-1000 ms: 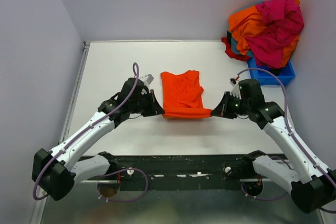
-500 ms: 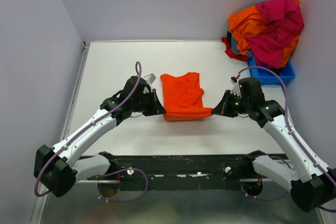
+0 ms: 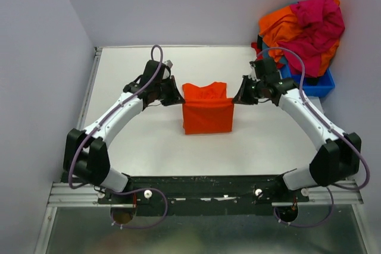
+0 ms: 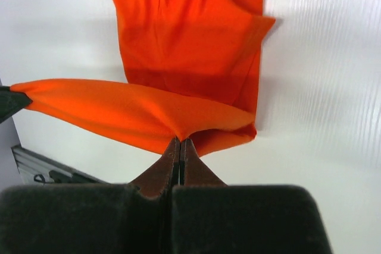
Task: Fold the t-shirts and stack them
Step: Fold the long partially folded tshirt into a neat square
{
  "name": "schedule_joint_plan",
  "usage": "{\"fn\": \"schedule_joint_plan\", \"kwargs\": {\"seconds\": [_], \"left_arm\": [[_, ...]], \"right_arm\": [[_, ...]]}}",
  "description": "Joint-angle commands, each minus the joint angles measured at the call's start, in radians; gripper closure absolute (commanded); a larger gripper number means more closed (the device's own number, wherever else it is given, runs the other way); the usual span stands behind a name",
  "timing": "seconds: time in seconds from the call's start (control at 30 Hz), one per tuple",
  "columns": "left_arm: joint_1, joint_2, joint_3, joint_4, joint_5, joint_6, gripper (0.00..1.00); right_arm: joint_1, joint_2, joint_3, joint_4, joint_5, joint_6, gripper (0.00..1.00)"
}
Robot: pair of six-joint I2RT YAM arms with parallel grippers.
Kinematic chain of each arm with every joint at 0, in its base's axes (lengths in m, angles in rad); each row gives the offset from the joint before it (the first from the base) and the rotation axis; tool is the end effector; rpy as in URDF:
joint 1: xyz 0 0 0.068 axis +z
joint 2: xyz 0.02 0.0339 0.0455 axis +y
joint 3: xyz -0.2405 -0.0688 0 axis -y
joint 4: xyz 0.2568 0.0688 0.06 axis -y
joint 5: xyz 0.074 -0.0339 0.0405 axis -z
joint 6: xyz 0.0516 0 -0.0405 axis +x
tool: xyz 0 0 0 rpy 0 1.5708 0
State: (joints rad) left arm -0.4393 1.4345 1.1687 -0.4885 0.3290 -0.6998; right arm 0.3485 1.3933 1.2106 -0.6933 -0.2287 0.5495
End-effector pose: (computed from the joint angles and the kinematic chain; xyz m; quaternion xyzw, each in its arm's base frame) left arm 0.3010 -0.1599 0.2581 -0.0531 0.9062 -0.3378 0.2488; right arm 0.2973 0.1204 0.2671 0.0551 0.9333 0.2435 0.2581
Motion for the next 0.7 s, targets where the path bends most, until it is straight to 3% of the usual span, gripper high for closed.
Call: {"fn": "schedule_joint_plan", "kwargs": {"seconds": [0.0,0.33,0.67], "left_arm": [[0.065,0.137,0.075,0.045,0.030,0.023,1.00],[0.125,0.469,0.356,0.090,0.065,0.033,1.00],[0.174,0.702,0.560,0.116,0.056,0.019,1.00]], "right_arm": [[-0.025,0.157,0.128,0.026,0.026,-0.034,0.99],[-0.103,0.525,0.493,-0.001,-0.024,-0.106,0.99],[-0.151,0.880,0.832,0.020,-0.202,-0.123,0.95]]}}
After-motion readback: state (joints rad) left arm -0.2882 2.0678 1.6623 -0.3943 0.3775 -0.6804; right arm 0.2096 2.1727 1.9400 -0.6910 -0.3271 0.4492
